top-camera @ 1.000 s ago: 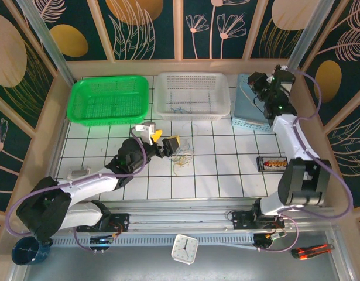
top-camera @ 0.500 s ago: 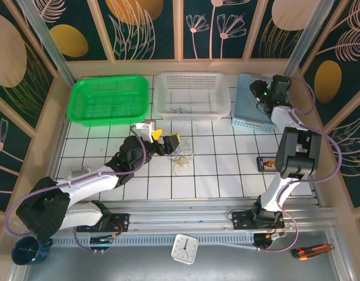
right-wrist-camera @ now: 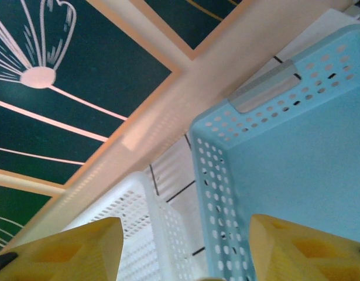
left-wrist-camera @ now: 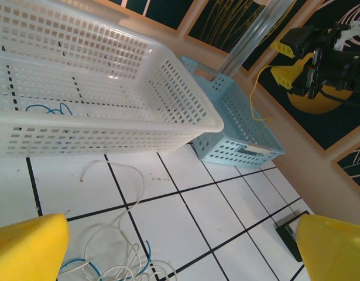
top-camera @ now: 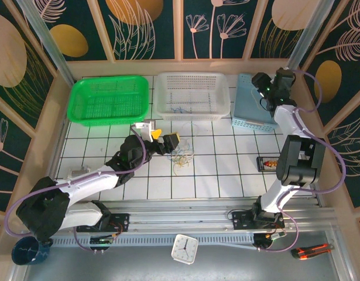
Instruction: Untangle the cables
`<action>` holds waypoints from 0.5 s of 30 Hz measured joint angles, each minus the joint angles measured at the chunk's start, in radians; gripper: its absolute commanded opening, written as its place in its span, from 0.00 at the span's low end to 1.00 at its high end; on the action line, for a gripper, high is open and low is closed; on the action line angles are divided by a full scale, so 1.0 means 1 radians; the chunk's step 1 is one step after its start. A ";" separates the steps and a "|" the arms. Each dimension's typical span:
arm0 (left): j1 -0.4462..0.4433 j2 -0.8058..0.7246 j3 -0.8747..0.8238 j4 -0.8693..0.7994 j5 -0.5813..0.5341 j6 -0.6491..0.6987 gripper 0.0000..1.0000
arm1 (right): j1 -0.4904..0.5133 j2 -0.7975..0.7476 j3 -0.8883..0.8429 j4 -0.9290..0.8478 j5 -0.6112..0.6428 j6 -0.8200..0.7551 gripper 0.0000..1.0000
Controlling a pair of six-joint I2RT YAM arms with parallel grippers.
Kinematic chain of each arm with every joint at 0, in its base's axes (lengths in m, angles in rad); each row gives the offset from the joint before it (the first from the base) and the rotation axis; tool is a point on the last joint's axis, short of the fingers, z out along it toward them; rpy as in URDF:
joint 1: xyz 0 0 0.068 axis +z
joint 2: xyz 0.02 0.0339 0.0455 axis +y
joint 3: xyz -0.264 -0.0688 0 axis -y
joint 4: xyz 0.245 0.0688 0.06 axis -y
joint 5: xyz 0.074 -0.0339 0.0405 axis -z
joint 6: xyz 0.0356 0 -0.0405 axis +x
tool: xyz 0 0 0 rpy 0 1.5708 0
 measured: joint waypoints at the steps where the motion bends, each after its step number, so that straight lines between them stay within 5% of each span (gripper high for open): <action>1: 0.000 0.000 0.000 0.000 0.000 -0.005 0.99 | 0.000 0.003 0.002 -0.013 0.012 -0.012 0.65; 8: 0.000 0.001 0.000 0.000 0.002 -0.028 0.99 | 0.021 0.231 0.271 -0.275 0.136 -0.097 0.77; 10: 0.000 0.001 0.001 -0.006 0.004 -0.029 0.99 | 0.042 0.291 0.332 -0.335 0.197 -0.124 0.87; 11: 0.000 0.001 0.001 -0.011 0.005 -0.029 0.99 | 0.056 0.302 0.336 -0.361 0.227 -0.140 0.94; 15: 0.000 0.010 0.016 -0.026 0.009 -0.027 0.99 | 0.095 0.296 0.314 -0.408 0.268 -0.159 0.97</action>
